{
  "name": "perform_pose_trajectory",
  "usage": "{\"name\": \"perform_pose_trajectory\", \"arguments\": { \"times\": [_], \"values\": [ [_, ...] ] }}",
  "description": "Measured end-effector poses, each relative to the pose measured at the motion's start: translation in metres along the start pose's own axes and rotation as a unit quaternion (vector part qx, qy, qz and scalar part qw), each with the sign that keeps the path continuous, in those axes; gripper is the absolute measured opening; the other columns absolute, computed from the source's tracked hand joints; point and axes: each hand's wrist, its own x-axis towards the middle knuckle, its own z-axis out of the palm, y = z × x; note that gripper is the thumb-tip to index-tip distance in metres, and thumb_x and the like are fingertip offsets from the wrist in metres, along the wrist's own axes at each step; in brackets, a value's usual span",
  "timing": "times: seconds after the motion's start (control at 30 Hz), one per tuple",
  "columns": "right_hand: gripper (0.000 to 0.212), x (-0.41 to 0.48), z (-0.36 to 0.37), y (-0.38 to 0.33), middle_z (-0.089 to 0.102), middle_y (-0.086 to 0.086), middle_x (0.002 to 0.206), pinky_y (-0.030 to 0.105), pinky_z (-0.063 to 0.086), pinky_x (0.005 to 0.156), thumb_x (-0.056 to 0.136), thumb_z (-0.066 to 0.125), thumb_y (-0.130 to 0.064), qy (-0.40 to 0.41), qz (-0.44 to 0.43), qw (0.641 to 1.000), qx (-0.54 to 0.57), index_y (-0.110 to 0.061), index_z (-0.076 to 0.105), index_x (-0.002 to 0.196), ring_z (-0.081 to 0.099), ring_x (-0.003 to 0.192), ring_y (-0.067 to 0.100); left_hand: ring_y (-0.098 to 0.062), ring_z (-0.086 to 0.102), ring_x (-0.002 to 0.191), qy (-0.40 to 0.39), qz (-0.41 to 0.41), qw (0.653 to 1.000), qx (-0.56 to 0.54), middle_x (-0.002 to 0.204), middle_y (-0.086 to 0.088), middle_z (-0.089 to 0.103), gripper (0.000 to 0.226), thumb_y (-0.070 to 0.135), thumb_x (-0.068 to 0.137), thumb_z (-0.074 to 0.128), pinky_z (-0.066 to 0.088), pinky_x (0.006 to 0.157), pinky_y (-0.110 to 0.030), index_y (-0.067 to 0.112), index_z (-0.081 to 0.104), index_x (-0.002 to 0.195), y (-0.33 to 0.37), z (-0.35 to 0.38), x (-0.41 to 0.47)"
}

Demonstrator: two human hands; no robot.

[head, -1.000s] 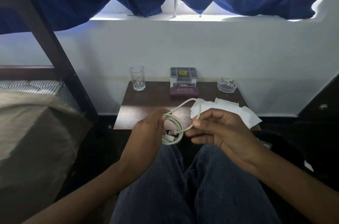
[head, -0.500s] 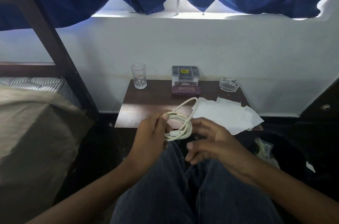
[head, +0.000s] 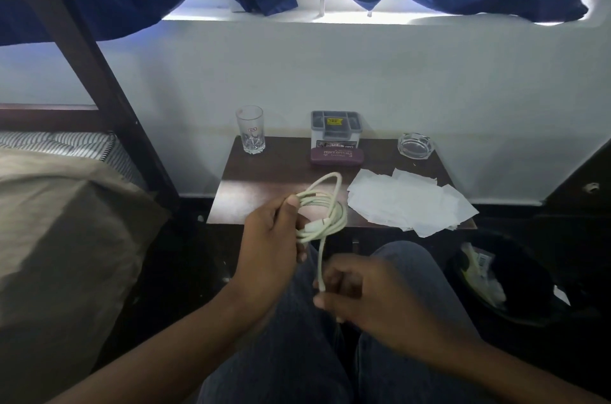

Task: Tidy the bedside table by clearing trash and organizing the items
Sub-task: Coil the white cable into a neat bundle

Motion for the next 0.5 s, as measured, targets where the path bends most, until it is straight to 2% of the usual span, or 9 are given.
{"name": "perform_pose_trajectory", "arguments": {
  "times": [0.07, 0.13, 0.17, 0.27, 0.33, 0.43, 0.5],
  "values": [
    [0.014, -0.002, 0.008, 0.009, 0.064, -0.011, 0.073, 0.016, 0.043, 0.061, 0.081, 0.068, -0.025, -0.034, -0.013, 0.996, -0.083, -0.032, 0.059, 0.072, 0.059, 0.066, 0.000, -0.004, 0.040, 0.038, 0.013, -0.016, 0.999, -0.037, 0.048, 0.006, 0.049, 0.030, 0.015, 0.100, 0.038, 0.037, 0.040, -0.018, -0.001, 0.064, 0.097, 0.005, -0.002, 0.001],
    [0.004, -0.004, 0.017, 0.013, 0.066, -0.009, 0.086, 0.018, 0.046, 0.068, 0.084, 0.063, -0.028, -0.073, -0.019, 0.988, -0.136, -0.027, 0.060, 0.084, 0.061, 0.076, 0.002, -0.003, 0.041, 0.039, 0.035, -0.015, 0.998, -0.053, 0.054, 0.003, 0.053, 0.029, 0.015, 0.100, 0.039, 0.037, 0.039, -0.017, 0.001, 0.065, 0.100, 0.009, -0.008, 0.006],
    [0.005, -0.006, 0.020, 0.012, 0.066, -0.007, 0.092, 0.020, 0.047, 0.072, 0.086, 0.060, -0.028, -0.081, -0.021, 0.986, -0.142, -0.024, 0.060, 0.088, 0.061, 0.081, 0.004, -0.003, 0.043, 0.039, 0.048, -0.009, 0.998, -0.050, 0.056, 0.002, 0.056, 0.029, 0.015, 0.100, 0.039, 0.038, 0.038, -0.017, 0.003, 0.065, 0.101, 0.009, -0.011, 0.010],
    [0.013, -0.010, 0.026, 0.006, 0.063, -0.008, 0.106, 0.022, 0.048, 0.082, 0.092, 0.052, -0.025, -0.080, -0.034, 0.986, -0.145, -0.019, 0.061, 0.099, 0.059, 0.094, 0.005, -0.002, 0.046, 0.039, 0.094, 0.015, 0.995, -0.005, 0.056, 0.005, 0.058, 0.028, 0.016, 0.100, 0.039, 0.040, 0.039, -0.015, 0.008, 0.066, 0.102, 0.005, -0.019, 0.020],
    [0.023, -0.011, 0.028, -0.001, 0.057, -0.009, 0.115, 0.024, 0.045, 0.087, 0.094, 0.047, -0.022, -0.082, -0.047, 0.981, -0.167, -0.020, 0.056, 0.115, 0.055, 0.101, 0.007, -0.004, 0.047, 0.042, 0.123, 0.057, 0.989, 0.053, 0.056, 0.005, 0.056, 0.028, 0.016, 0.100, 0.037, 0.039, 0.039, -0.013, 0.010, 0.065, 0.102, 0.000, -0.021, 0.026],
    [0.048, -0.015, 0.028, -0.007, 0.049, -0.010, 0.125, 0.021, 0.040, 0.087, 0.096, 0.042, -0.021, -0.058, -0.055, 0.978, -0.190, -0.031, 0.031, 0.141, 0.051, 0.107, 0.007, -0.009, 0.047, 0.048, 0.152, 0.112, 0.974, 0.126, 0.062, 0.004, 0.053, 0.028, 0.016, 0.100, 0.036, 0.039, 0.041, -0.010, 0.012, 0.063, 0.106, -0.005, -0.024, 0.033],
    [0.061, -0.017, 0.028, -0.012, 0.052, -0.011, 0.125, 0.023, 0.044, 0.090, 0.095, 0.045, -0.022, -0.034, -0.049, 0.984, -0.170, -0.040, 0.014, 0.144, 0.054, 0.101, 0.005, -0.009, 0.048, 0.050, 0.162, 0.127, 0.967, 0.147, 0.063, 0.005, 0.053, 0.029, 0.016, 0.100, 0.036, 0.039, 0.043, -0.010, 0.010, 0.064, 0.109, -0.008, -0.027, 0.037]
  ]
}}
